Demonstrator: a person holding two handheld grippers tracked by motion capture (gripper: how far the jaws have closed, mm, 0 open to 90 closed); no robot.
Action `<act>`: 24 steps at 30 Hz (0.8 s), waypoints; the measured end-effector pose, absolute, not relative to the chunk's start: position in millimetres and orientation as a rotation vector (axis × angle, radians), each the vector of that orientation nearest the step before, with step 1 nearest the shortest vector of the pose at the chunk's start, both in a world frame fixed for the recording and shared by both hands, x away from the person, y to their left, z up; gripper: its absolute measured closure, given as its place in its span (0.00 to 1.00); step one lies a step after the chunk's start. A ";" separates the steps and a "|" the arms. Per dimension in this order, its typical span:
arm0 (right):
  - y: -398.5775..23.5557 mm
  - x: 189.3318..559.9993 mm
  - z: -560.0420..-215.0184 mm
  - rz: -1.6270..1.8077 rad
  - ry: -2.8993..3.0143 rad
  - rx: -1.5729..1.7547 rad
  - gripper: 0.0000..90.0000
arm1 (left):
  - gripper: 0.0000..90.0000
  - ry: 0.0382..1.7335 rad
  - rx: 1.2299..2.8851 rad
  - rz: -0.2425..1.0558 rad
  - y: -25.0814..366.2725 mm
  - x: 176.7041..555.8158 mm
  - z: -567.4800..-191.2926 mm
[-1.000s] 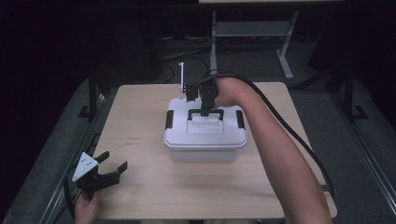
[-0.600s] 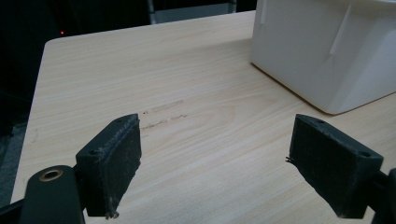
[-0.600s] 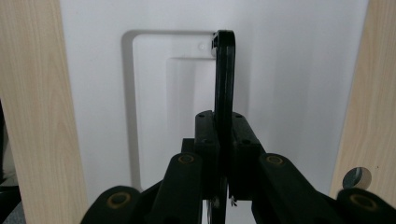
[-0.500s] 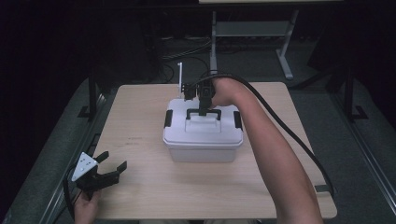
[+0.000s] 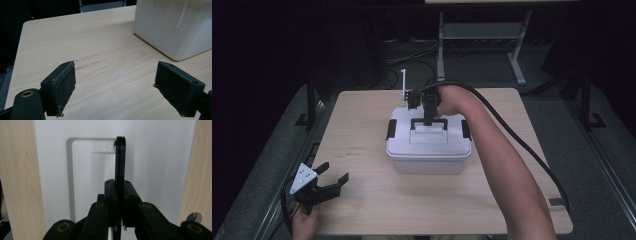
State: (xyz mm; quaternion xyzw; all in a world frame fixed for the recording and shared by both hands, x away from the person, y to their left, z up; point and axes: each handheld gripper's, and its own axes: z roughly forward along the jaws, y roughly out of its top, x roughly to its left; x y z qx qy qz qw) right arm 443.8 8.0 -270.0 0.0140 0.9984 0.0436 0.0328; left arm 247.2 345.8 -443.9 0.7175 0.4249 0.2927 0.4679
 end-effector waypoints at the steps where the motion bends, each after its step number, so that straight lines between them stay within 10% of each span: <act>1: 7.9 444.1 -270.3 0.136 3.074 0.042 0.93 | 0.18 1.043 1.758 0.717 346.0 247.1 -444.1; 24: -3.5 439.2 -269.7 0.204 3.096 0.068 0.87 | 0.18 1.046 1.758 0.716 344.4 247.8 -443.9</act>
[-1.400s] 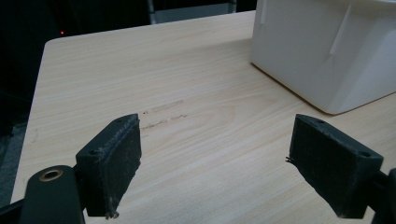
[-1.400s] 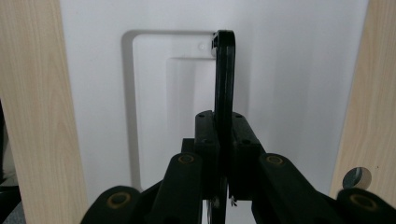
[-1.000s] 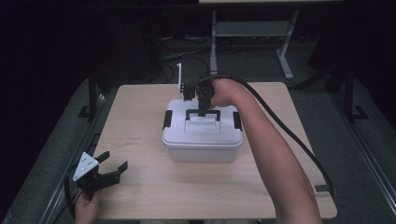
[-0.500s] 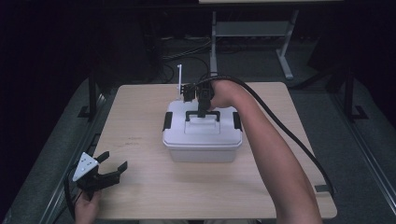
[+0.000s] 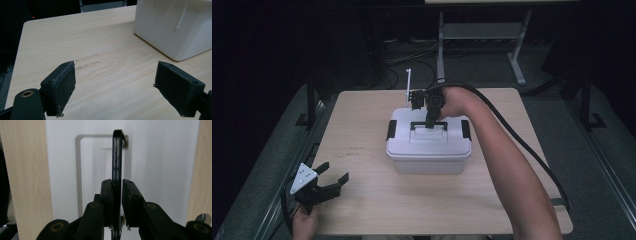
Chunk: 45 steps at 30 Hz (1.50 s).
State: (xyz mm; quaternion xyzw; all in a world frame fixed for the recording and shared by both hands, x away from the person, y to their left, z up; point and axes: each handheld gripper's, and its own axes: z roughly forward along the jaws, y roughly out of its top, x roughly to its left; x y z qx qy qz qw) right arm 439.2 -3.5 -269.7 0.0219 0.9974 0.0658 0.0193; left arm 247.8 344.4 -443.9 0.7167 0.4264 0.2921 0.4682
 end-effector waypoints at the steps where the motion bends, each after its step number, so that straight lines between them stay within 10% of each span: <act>1: -4.5 438.6 -269.9 0.207 3.098 0.076 0.87 | 0.18 1.046 1.760 0.715 344.3 248.0 -443.9; 45: -42.7 418.6 -260.8 0.266 3.070 0.139 0.76 | 0.18 1.027 1.780 0.715 338.5 247.9 -443.7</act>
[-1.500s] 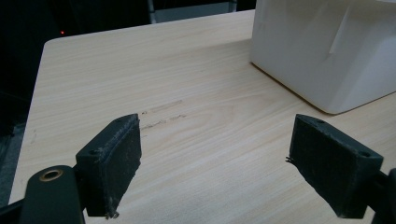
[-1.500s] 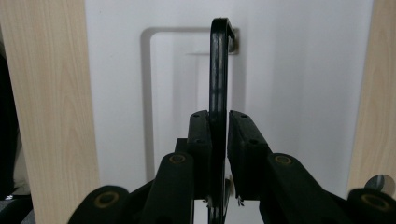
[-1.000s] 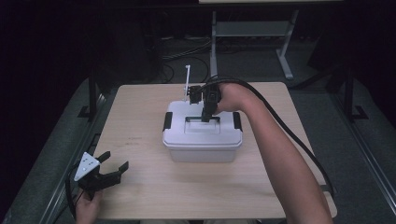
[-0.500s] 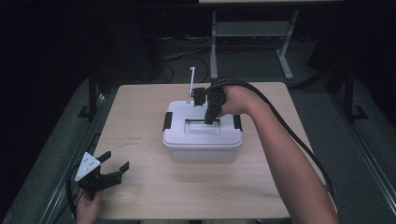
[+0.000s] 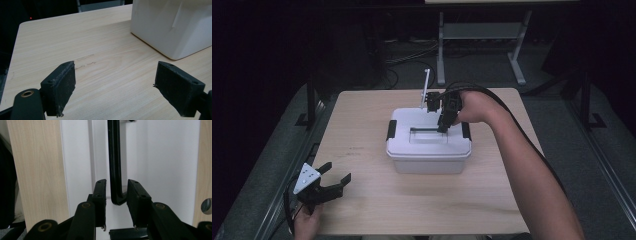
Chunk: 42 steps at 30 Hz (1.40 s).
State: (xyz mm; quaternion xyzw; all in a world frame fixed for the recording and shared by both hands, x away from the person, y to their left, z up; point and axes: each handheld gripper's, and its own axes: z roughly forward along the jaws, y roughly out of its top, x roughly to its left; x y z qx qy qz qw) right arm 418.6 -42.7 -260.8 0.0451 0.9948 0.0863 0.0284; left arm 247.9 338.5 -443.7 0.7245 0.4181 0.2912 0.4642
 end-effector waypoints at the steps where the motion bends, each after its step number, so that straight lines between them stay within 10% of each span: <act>1: -44.3 418.5 -260.5 0.259 3.071 0.147 0.76 | 0.18 1.028 1.780 0.716 338.5 248.0 -443.7; 42: -101.8 411.0 -269.6 0.234 3.047 0.293 0.57 | 0.18 1.025 1.787 0.722 337.1 248.4 -443.9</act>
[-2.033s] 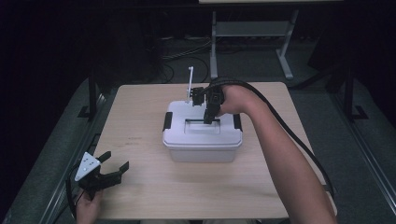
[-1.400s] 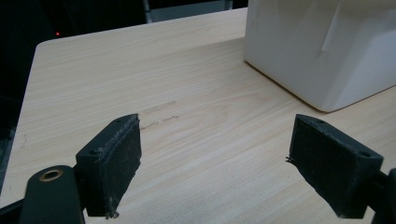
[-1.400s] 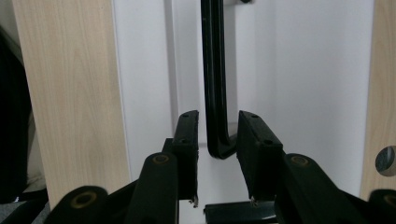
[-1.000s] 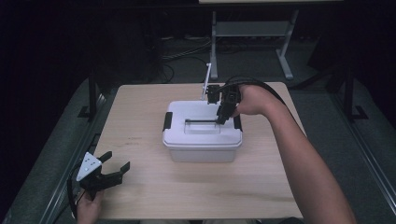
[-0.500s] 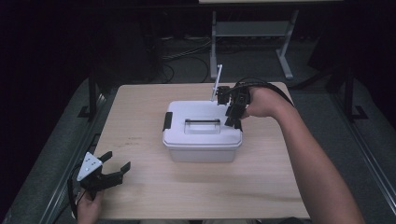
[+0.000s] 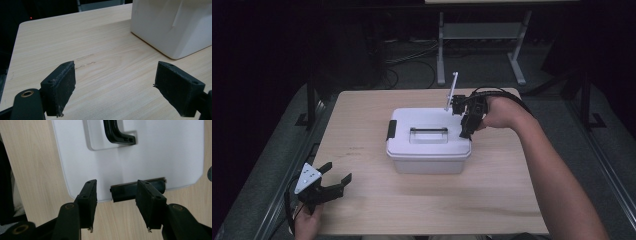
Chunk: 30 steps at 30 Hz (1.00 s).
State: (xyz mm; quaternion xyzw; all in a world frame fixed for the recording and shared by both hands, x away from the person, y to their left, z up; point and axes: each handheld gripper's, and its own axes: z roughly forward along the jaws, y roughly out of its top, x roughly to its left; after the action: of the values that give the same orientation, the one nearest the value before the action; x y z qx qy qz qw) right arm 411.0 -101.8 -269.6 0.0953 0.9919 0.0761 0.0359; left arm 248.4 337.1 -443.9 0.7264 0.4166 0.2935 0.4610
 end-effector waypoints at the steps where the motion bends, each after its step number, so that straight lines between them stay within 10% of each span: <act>1: -102.9 410.5 -270.4 0.239 3.044 0.299 0.56 | 0.18 1.025 1.787 0.722 337.1 248.4 -443.9; 30: -141.8 404.6 -286.5 0.252 3.033 0.410 0.49 | 0.18 1.022 1.792 0.724 334.9 248.5 -444.4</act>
State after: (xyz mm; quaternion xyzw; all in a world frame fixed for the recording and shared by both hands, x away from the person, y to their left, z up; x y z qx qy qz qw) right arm 404.6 -141.8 -286.5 0.1336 0.9870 0.0820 0.0355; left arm 248.5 334.9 -444.4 0.7280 0.4153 0.2941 0.4595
